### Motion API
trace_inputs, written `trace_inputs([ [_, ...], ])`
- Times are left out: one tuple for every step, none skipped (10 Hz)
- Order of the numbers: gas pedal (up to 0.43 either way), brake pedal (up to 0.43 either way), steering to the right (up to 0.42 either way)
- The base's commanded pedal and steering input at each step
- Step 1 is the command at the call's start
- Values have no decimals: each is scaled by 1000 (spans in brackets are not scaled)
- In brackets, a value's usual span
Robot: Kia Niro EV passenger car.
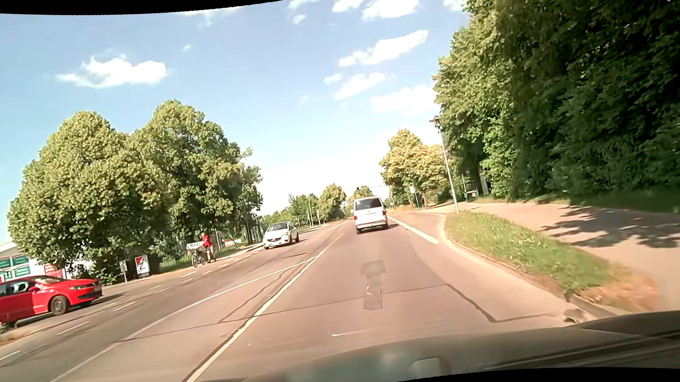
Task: Follow the waypoints while adhering to traffic rules and regulations
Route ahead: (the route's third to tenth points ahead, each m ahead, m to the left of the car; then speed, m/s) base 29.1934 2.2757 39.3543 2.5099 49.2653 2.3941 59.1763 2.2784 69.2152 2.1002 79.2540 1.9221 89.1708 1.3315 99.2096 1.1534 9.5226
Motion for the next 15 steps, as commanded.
trace_inputs([
  [157,6,3],
  [157,6,3],
  [157,6,3],
  [150,6,3],
  [130,6,3],
  [118,6,4],
  [110,6,3],
  [98,6,4],
  [87,6,3],
  [87,6,3],
  [87,6,3],
  [87,6,4],
  [87,6,4],
  [87,6,3],
  [87,6,4],
])
